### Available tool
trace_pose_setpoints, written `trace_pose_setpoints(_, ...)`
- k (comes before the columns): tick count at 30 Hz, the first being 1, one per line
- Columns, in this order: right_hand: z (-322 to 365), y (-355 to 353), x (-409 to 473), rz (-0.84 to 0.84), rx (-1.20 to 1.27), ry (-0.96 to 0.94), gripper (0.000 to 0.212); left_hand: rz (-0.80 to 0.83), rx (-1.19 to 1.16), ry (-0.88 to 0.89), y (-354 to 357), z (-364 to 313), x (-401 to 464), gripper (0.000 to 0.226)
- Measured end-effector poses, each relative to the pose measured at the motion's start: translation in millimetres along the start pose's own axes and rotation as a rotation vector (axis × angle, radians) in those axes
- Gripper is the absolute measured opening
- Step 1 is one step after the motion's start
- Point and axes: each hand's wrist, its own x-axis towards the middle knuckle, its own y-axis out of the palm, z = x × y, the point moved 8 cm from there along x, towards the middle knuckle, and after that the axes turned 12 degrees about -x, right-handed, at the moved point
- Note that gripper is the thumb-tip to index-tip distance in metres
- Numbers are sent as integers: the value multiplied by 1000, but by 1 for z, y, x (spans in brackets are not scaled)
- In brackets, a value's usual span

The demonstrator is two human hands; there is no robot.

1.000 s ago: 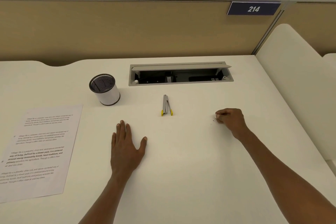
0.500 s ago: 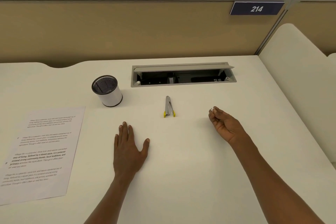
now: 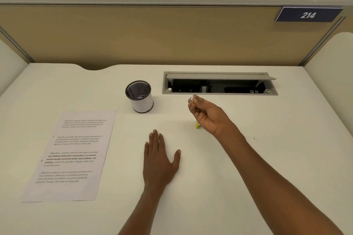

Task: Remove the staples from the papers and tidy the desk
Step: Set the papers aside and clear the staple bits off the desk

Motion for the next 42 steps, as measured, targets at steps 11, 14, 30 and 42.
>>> trace_pose_setpoints(11,-12,114,76,30,-413,-8,13,-17,-39,8,-2,-5,0,87)
trace_pose_setpoints(14,-11,132,96,-25,-762,-53,7,-26,-52,6,-2,-3,0,86)
trace_pose_setpoints(30,-11,192,111,-20,-2037,-422,23,-53,-67,21,0,-3,0,84)
trace_pose_setpoints(42,-6,191,111,50,-1975,-468,13,-56,-61,22,0,-3,-1,84)
